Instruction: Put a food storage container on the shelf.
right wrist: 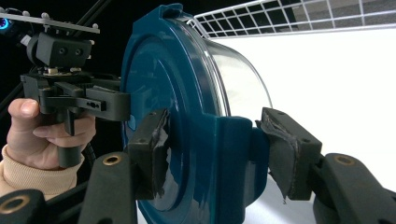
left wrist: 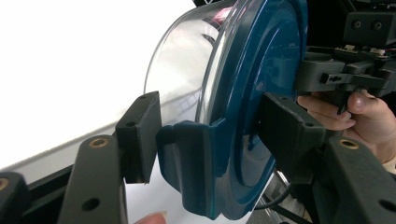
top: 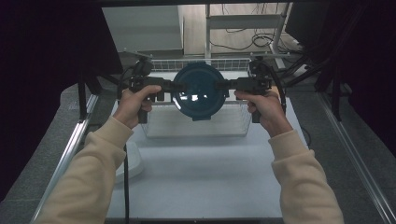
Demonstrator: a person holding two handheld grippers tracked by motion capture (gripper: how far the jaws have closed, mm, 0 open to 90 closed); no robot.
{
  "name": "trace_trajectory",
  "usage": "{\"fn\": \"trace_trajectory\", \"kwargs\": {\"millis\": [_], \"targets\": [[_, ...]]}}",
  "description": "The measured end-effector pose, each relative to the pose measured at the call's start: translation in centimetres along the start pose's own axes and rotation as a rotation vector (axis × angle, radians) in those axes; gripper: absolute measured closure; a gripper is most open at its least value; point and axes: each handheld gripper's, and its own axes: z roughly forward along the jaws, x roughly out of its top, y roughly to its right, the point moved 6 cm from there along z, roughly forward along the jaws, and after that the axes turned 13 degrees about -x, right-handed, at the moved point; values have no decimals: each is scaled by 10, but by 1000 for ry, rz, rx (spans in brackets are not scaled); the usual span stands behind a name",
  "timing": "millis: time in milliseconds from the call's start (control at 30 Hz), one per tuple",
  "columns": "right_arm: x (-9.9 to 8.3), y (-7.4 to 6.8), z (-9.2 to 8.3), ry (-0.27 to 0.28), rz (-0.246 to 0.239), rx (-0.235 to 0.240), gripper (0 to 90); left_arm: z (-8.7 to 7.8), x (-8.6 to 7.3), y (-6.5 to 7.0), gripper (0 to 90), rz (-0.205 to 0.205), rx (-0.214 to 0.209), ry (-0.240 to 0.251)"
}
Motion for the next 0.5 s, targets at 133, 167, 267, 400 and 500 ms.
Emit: {"fn": "trace_trajectory", "kwargs": {"millis": [133, 167, 267, 400, 500], "targets": [[7, 4, 3, -1, 9, -1, 437, 1, 8, -3, 399, 3, 3, 1], [8, 4, 4, -2, 11, -2, 437, 1, 10, -4, 400, 4, 1, 2], [13, 6, 6, -7, 9, -8, 437, 2, 14, -8, 400, 0, -7, 2], [19, 8, 9, -15, 17, -15, 437, 3, 21, -13, 400, -8, -13, 8], [24, 9, 13, -15, 11, -16, 436, 1, 25, -17, 400, -5, -18, 13]]}}
